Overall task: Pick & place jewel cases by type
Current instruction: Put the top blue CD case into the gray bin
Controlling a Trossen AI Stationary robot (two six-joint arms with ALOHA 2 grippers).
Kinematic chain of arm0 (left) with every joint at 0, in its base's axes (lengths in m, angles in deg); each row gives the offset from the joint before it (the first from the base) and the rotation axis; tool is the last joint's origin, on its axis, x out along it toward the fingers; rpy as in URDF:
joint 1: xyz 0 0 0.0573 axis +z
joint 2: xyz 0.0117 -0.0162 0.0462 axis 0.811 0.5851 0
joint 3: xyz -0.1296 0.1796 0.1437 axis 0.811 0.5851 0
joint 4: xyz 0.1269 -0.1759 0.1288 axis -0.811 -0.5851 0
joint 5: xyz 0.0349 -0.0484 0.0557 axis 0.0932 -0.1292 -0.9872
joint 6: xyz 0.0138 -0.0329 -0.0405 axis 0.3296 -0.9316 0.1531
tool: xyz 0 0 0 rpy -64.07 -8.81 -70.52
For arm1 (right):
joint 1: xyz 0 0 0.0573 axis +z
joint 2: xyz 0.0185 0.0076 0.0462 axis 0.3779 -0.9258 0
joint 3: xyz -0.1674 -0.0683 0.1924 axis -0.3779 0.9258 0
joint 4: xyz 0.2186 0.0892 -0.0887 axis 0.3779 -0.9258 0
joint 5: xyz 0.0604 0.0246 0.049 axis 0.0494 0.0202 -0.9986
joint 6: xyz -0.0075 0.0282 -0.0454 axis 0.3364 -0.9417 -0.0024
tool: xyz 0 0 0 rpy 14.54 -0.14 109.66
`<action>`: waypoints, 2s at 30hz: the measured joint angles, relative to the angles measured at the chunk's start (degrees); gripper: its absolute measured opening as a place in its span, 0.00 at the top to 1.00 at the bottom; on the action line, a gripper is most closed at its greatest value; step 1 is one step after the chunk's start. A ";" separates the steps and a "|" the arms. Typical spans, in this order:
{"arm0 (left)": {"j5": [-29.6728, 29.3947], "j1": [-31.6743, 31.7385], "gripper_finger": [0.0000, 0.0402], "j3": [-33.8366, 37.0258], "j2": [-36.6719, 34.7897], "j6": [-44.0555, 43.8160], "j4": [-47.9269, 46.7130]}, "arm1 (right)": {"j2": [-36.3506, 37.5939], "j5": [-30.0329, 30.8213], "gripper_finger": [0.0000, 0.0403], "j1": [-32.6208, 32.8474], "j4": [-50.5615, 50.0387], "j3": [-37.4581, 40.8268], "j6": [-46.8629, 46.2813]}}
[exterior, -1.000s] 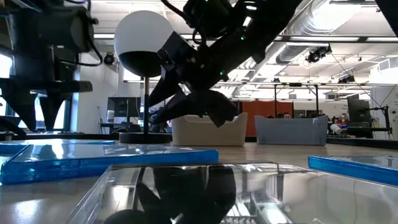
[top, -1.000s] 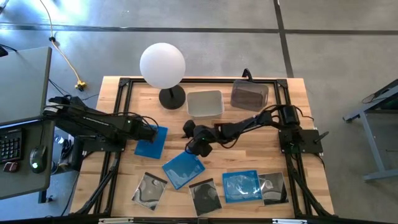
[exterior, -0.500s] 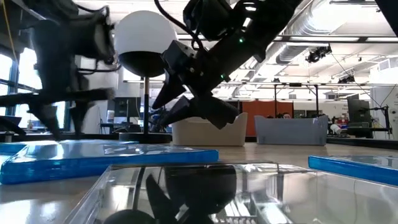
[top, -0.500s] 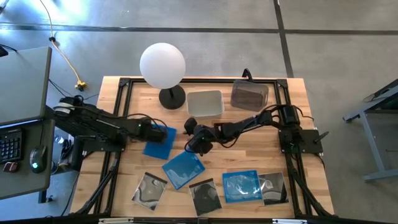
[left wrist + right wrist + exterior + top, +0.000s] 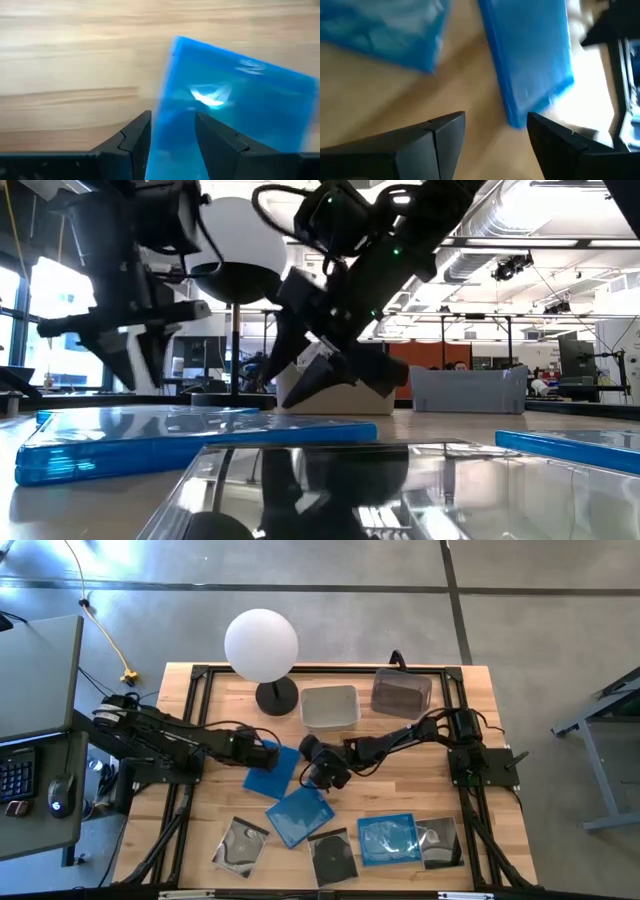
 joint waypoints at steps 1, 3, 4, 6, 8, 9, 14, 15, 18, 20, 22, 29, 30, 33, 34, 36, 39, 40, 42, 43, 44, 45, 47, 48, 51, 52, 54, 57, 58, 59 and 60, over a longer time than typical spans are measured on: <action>0.04 -0.02 0.63 0.09 0.00 -0.45 -1.07 | 0.00 -1.62 0.48 0.02 1.04 0.00 0.17; 0.03 -0.02 0.63 0.51 -0.02 -1.88 -2.40 | -0.24 -4.19 0.48 0.04 4.03 0.00 1.50; 0.19 -0.02 0.63 1.03 -0.02 -2.19 -2.20 | -0.61 -5.42 0.48 0.04 6.59 0.00 2.05; 1.38 -0.02 0.63 2.25 -0.02 -2.29 -0.12 | -2.20 -7.82 0.48 -0.10 11.46 -0.04 2.35; 2.82 -0.02 0.63 4.01 -0.02 -2.29 4.04 | -3.95 -8.90 0.48 -0.28 13.99 -0.04 3.64; 3.21 -0.04 0.63 5.05 -0.03 -2.30 6.11 | -4.77 -8.52 0.48 -0.31 14.24 -0.04 5.42; 2.92 -0.04 0.63 8.98 -0.28 -1.57 14.58 | -7.56 0.18 0.48 -0.30 14.72 -0.32 14.38; 2.90 -0.04 0.63 9.46 -0.28 -1.45 15.37 | -7.77 0.62 0.48 -0.31 14.72 -0.33 14.82; 3.13 -0.03 0.63 10.09 -0.24 -1.36 17.80 | -7.87 -0.73 0.48 -0.91 14.13 -0.32 14.69; 3.30 -0.01 0.63 10.11 -0.20 -0.54 19.94 | -7.87 -2.28 0.48 -1.38 14.21 -0.29 13.69; 3.47 0.03 0.63 10.41 -0.14 1.52 22.56 | -7.87 -2.92 0.48 -1.62 14.27 -0.33 14.64; 3.71 0.05 0.63 10.42 -0.07 4.99 26.75 | -8.02 -4.30 0.48 -1.69 13.28 -0.20 20.22; 4.11 0.05 0.63 10.33 -0.07 4.88 26.33 | -8.03 -4.13 0.48 -1.65 12.64 -0.20 20.93; 4.86 0.09 0.63 10.00 -0.09 3.02 24.33 | -8.07 -2.24 0.48 -0.93 11.01 -0.24 24.19; 4.88 0.07 0.63 9.94 -0.09 2.80 23.95 | -8.07 -1.65 0.48 -0.78 10.79 -0.26 25.26; 4.89 0.07 0.63 9.95 -0.09 3.04 24.32 | -8.09 -1.44 0.48 -0.68 10.36 -0.26 27.03; 4.40 0.08 0.63 10.29 -0.06 5.70 27.44 | -8.07 -1.39 0.50 -0.68 11.17 -0.13 28.58; 4.35 0.09 0.63 10.38 -0.02 6.75 28.41 | -8.04 -1.27 0.52 -0.68 11.74 -0.12 28.52; 4.28 0.09 0.63 10.24 -0.02 7.59 28.66 | -8.07 -0.96 0.56 -0.72 12.35 -0.02 27.36; 4.34 0.09 0.63 9.82 0.00 7.58 27.87 | -8.07 -0.83 0.58 -0.75 12.34 0.00 26.31; 4.57 0.09 0.63 9.49 0.09 7.43 27.15 | -8.07 -0.56 0.61 -0.75 12.32 0.00 25.17; 4.64 0.09 0.63 9.46 0.09 6.91 26.69 | -8.07 -0.10 0.64 -0.75 12.44 -0.01 24.08; 4.91 0.09 0.63 9.36 0.09 5.79 26.03 | -8.07 0.66 0.69 -0.79 11.90 -0.07 22.06; 4.91 0.09 0.63 9.36 0.08 5.61 25.96 | -8.04 0.85 0.71 -0.83 11.64 -0.09 21.30; 4.91 0.09 0.63 9.34 0.07 5.61 26.23 | -8.04 2.26 0.76 -0.87 11.45 -0.09 19.05; 4.89 0.09 0.63 9.34 0.07 5.61 26.40 | -8.02 2.98 0.78 -0.88 11.28 -0.09 18.37; 4.89 0.09 0.63 9.34 0.04 5.59 26.47 | -8.02 4.74 0.80 -0.88 11.18 -0.07 17.36; 4.90 0.09 0.63 9.34 0.02 4.93 26.44 | -8.02 6.92 0.82 -0.88 10.84 -0.04 17.40; 4.91 0.09 0.63 9.34 0.02 4.73 26.44 | -8.02 7.32 0.82 -0.92 10.75 -0.02 17.40; 4.92 0.09 0.63 9.34 0.02 4.72 26.44 | -8.02 7.33 0.83 -0.98 10.71 -0.02 17.45; 5.00 0.09 0.63 9.32 0.00 4.72 26.44 | -8.02 7.32 0.83 -0.99 10.71 -0.02 17.52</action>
